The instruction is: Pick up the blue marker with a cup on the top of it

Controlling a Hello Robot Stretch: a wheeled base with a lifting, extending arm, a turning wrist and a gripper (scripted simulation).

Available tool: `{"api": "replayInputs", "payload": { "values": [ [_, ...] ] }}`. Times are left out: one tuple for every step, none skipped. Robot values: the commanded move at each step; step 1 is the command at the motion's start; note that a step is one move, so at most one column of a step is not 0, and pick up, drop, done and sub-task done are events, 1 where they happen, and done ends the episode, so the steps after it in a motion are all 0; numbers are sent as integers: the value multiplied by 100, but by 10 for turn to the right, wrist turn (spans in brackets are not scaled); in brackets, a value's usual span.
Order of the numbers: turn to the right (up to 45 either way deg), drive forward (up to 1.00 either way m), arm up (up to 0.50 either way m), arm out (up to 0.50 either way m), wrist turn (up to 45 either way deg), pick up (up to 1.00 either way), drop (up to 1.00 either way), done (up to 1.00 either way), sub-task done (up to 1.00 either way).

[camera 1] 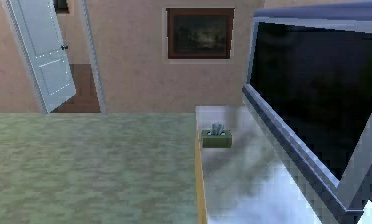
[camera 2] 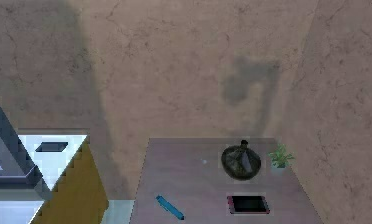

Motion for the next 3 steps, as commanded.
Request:
{"api": "replayInputs", "payload": {
  "values": [
    [0, 0, 50, 0, 0, 0, 0, 0, 0],
    [0, 0, 26, 0, 0, 0, 0, 0, 0],
    [0, 0, 0, 14, 0, 0, 0, 0, 0]
  ]
}}
